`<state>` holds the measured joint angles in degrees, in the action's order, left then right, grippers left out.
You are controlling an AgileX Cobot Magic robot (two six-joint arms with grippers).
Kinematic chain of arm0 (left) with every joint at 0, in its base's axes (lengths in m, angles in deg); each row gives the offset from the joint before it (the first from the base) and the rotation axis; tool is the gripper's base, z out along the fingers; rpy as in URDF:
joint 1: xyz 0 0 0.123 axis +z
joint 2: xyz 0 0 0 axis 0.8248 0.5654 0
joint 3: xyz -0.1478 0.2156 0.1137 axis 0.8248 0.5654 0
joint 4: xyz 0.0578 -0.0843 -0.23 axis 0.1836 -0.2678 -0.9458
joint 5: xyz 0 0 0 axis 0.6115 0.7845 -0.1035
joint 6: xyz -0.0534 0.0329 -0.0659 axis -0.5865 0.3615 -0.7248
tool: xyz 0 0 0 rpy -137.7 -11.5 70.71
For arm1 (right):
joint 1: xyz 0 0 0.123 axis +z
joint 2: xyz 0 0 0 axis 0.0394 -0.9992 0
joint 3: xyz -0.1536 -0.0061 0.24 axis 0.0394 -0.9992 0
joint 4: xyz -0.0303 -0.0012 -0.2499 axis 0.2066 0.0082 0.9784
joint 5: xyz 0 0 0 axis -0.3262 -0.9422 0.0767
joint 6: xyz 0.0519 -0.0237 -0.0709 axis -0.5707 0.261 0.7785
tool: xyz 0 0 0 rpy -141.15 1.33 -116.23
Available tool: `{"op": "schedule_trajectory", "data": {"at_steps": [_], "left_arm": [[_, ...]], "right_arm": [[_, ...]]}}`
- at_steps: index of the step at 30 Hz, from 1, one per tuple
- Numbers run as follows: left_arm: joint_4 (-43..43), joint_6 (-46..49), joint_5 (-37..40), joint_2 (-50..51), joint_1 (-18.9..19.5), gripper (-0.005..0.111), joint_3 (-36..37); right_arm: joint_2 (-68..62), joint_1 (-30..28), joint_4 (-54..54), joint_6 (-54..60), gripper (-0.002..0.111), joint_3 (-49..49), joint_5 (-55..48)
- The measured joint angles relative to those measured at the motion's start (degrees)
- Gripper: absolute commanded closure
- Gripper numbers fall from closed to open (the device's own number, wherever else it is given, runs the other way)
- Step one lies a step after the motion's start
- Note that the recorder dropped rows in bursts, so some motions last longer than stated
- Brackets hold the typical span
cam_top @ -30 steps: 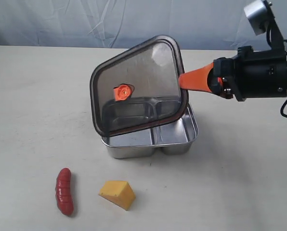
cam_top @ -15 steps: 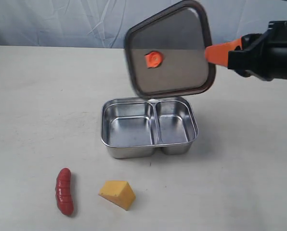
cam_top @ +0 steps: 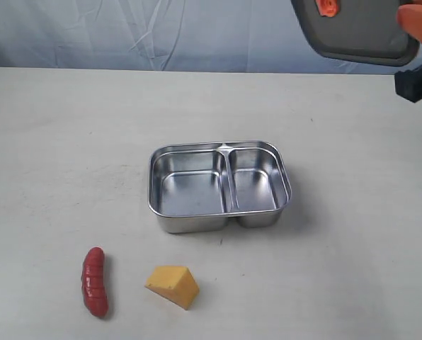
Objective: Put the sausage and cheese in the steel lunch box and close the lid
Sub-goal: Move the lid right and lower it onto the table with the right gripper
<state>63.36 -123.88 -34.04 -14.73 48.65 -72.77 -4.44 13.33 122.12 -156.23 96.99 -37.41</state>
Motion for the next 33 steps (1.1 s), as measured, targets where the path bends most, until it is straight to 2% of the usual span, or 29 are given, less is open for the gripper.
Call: {"op": "schedule_trajectory", "data": {"at_steps": [5, 7, 11, 15, 18, 24, 29, 33], "left_arm": [[0.0, 0.0, 0.0, 0.0, 0.0, 0.107, 0.0], [0.0, 0.0, 0.0, 0.0, 0.0, 0.107, 0.0], [0.0, 0.0, 0.0, 0.0, 0.0, 0.107, 0.0], [0.1, 0.0, 0.0, 0.0, -1.26, 0.107, 0.0], [0.1, 0.0, 0.0, 0.0, -1.93, 0.107, 0.0], [0.21, 0.0, 0.0, 0.0, -1.95, 0.107, 0.0], [0.41, 0.0, 0.0, 0.0, -1.95, 0.107, 0.0], [0.41, 0.0, 0.0, 0.0, -1.95, 0.107, 0.0]], "right_arm": [[0.1, 0.0, 0.0, 10.6, 0.109, -5.92, -16.51], [0.1, 0.0, -3.53, 17.63, 0.109, -8.3, -22.01], [0.1, 0.13, -20.25, 43.46, 0.109, -10.8, -28.33], [0.1, 3.41, -39.87, 70.84, 0.109, -11.21, -39.98], [0.66, 6.7, -51.84, 82.43, 0.109, -11.22, -47.07], [2.85, 12.37, -66.18, 90.24, 0.109, -11.5, -50.67], [3.13, 15.27, -74.25, 98.58, 0.109, -14.48, -52.61], [3.13, 16.75, -79.24, 100.75, 0.109, -16.5, -52.43]]}}
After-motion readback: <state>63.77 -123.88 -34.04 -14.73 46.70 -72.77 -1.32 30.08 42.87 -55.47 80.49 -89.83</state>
